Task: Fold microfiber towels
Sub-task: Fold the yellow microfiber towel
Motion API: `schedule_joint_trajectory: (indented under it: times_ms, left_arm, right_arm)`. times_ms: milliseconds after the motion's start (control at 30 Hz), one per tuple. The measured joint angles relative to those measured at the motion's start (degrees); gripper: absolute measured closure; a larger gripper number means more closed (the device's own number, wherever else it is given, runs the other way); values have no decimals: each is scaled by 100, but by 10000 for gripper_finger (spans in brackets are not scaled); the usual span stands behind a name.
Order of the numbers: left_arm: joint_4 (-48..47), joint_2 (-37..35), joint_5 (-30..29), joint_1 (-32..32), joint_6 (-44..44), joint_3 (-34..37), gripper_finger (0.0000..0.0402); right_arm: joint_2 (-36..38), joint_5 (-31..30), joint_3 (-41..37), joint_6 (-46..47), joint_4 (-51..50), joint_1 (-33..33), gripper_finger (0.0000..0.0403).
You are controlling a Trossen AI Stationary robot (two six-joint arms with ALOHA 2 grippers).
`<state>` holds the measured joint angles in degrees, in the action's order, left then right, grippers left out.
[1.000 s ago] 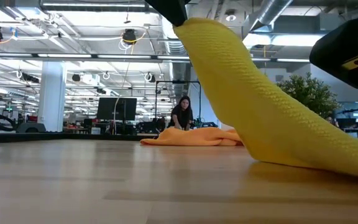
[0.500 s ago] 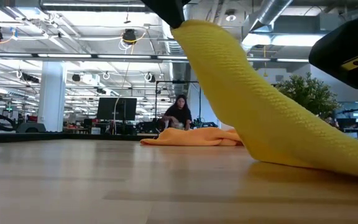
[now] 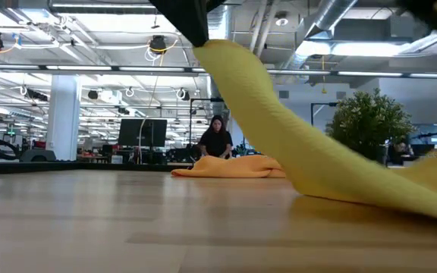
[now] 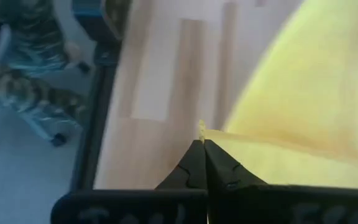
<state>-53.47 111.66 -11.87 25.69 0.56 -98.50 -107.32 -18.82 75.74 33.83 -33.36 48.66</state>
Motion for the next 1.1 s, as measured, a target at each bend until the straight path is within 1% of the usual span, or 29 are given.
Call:
schedule_joint_trajectory:
  times_ms: [100, 300, 433, 567, 667, 767, 933, 1033, 1100]
  left_arm:
    - [-89, -190, -150, 31, 82, -2, 401]
    - [-434, -779, -821, 140, 477, -13, 401]
    - [-1089, -1111, -1096, 169, 1175, -13, 401]
    - [-1732, -1379, -1420, 169, 1994, -13, 401]
    - [-2048, -1542, -1752, 167, 2487, -13, 401]
    - [-2273, -1676, -2256, 167, 2925, -13, 401]
    - [-2625, -1868, -3071, 95, 3481, -13, 401]
    - [-2960, -1951, -3604, -73, 3861, -13, 401]
    - [-3235, -1979, -3852, -254, 4025, -13, 401]
  right_arm:
    - [175, -424, 173, 224, -637, 103, 400]
    - [623, -1392, 434, 895, -2023, 273, 401]
    - [992, -2140, 495, 1355, -2724, 274, 401]
    - [1319, -2967, 495, 1521, -3199, 181, 402]
    - [1541, -3482, 495, 1527, -3446, -5, 402]
    - [1704, -3808, 495, 1523, -3592, -302, 402]
    - [1785, -4012, 495, 1528, -3996, -934, 403]
    - [1785, -4135, 495, 1525, -4169, -1351, 403]
    - [1785, -4274, 495, 1523, -4247, -1608, 403]
